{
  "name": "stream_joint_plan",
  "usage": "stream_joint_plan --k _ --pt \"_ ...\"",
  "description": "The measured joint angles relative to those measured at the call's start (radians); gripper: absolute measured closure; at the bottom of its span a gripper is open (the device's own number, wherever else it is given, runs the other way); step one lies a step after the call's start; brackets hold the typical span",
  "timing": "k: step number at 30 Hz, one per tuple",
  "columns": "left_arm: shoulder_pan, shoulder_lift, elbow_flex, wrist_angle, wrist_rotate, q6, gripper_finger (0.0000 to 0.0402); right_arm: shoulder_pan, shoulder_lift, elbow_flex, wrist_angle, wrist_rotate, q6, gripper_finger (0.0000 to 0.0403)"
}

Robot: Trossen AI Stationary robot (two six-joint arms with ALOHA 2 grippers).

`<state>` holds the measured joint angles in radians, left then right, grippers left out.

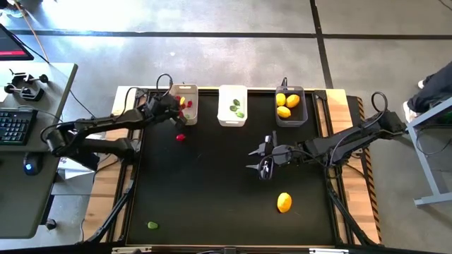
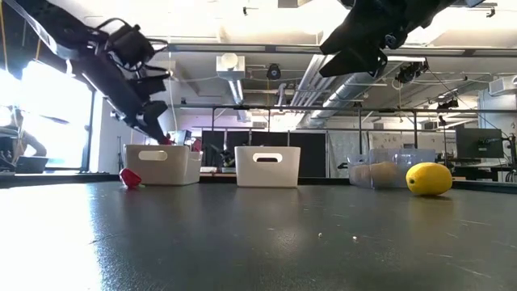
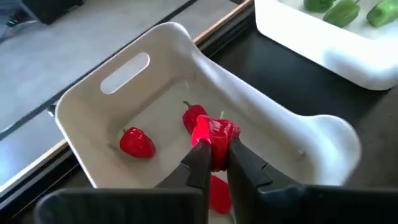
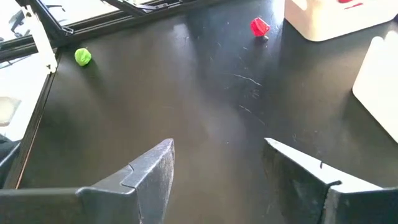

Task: Sort produce into baskets

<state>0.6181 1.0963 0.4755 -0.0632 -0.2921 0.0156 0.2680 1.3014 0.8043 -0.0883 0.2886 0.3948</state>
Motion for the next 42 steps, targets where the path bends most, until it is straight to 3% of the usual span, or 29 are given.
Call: stream_joint_plan --k 14,17,21,26,37,42 --pt "0.040 0.049 0.000 0.129 0.186 0.055 0.0247 0.000 0.000 0.000 -0.097 0.000 0.087 0.0171" --pt "0.024 0.048 -0.011 0.173 0.227 0.062 0.0242 0.001 -0.001 0.002 -0.200 -0.002 0.176 0.0171" --pt "-0.027 0.048 -0.055 0.284 0.240 0.092 0.0241 0.001 -0.004 0.063 -0.519 -0.027 0.277 0.0171" --pt "-0.098 0.048 -0.096 0.416 0.240 0.099 0.0241 0.000 -0.005 0.099 -0.802 -0.001 0.216 0.0171" --pt "-0.287 0.048 -0.097 0.522 0.240 0.122 0.0240 -0.039 -0.005 0.098 -0.916 -0.008 0.123 0.0144" --pt "-0.367 0.048 -0.155 0.687 0.241 0.129 0.0240 -0.039 -0.005 0.098 -0.951 0.033 0.107 0.0127"
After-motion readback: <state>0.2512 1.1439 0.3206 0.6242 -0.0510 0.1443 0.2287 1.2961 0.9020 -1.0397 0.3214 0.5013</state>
